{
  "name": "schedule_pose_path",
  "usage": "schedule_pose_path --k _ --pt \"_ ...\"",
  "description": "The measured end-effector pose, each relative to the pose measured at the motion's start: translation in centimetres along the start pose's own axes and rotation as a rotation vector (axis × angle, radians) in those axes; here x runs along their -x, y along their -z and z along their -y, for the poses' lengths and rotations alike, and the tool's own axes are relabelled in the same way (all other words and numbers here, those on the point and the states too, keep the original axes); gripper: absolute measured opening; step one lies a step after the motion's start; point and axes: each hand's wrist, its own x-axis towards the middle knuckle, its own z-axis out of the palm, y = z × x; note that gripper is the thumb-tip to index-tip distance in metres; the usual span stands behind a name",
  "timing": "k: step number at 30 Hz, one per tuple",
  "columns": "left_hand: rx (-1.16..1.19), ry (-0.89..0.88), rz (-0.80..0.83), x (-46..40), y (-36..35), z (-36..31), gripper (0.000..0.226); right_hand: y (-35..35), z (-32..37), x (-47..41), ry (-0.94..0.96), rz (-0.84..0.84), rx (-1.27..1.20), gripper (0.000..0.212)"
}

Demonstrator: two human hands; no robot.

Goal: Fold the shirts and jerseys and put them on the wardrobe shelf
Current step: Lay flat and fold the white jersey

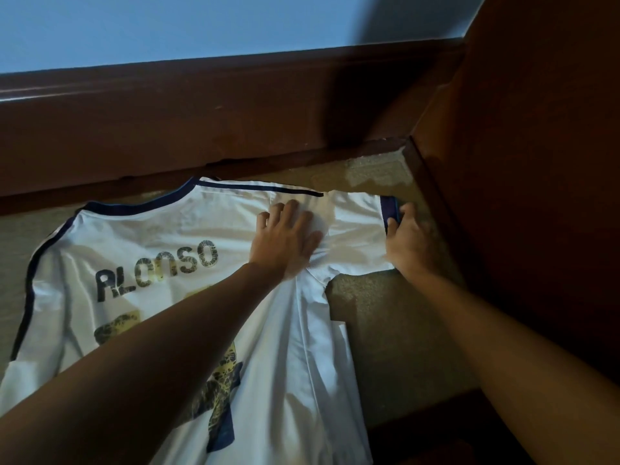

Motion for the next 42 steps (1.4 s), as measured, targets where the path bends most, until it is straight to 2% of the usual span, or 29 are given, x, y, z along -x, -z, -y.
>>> schedule_pose_path --k 2,4,7,10,13,15,16,18,19,22,24,26,29,32,35,37,39,42 --pt "0.02 0.02 0.048 0.4 0.1 -0.7 0.069 -0.7 -0.2 0.6 0.081 -0.09 0.117 0.054" --pt "0.037 0.015 0.083 0.9 -0.3 -1.5 0.077 -1.7 0.1 1.2 0.292 -0.135 0.131 0.06" --pt "0.023 0.005 0.144 1.4 -1.2 -2.3 0.078 -3.5 0.7 1.6 0.572 0.007 0.148 0.067" --pt "0.049 -0.003 0.193 1.0 -1.7 -2.1 0.079 -4.7 0.3 1.3 0.592 0.14 0.226 0.072" --pt "0.409 0.022 0.191 0.7 -0.2 -1.0 0.071 -4.7 0.1 1.0 0.543 0.167 0.267 0.072" --pt "0.712 0.144 0.025 1.7 1.8 0.6 0.045 -3.9 1.5 1.5 0.505 0.1 0.226 0.067" --pt "0.766 0.217 -0.081 2.5 2.9 1.8 0.033 -3.5 2.8 2.2 0.541 0.017 0.176 0.06" --pt "0.748 0.354 -0.212 4.8 4.9 4.8 0.023 -3.4 6.3 3.9 0.674 -0.111 0.042 0.038" --pt "0.727 0.408 -0.25 6.3 5.7 6.8 0.023 -3.5 8.7 5.1 0.707 -0.1 -0.039 0.028" --pt "0.602 0.534 -0.35 11.7 7.5 13.9 0.026 -4.4 16.8 9.1 0.78 0.017 -0.166 0.026" --pt "0.425 0.632 -0.426 15.8 8.3 18.9 0.031 -5.5 22.1 11.8 0.871 0.064 -0.203 0.025" --pt "0.246 0.802 -0.376 20.1 8.7 23.4 0.038 -6.6 27.0 14.3 0.924 0.181 -0.226 0.02" --pt "0.287 1.086 -0.044 24.9 8.9 27.2 0.05 -8.5 32.9 17.6 1.039 0.3 -0.145 0.028" --pt "0.419 1.02 0.146 26.9 9.1 27.6 0.051 -9.9 36.5 20.1 1.13 0.377 -0.007 0.046" --pt "0.559 0.855 0.207 27.2 9.2 27.3 0.027 -11.1 37.9 21.4 1.164 0.374 0.181 0.057" --pt "0.649 0.831 0.156 27.3 9.4 27.8 0.017 -11.6 38.3 21.8 1.17 0.361 0.215 0.057" --pt "0.744 0.881 0.075 27.4 9.8 28.9 0.019 -11.6 38.8 22.0 1.167 0.343 0.151 0.044" --pt "0.676 0.879 -0.042 27.9 10.2 30.4 0.025 -11.5 39.9 22.0 1.149 0.253 0.077 0.031"
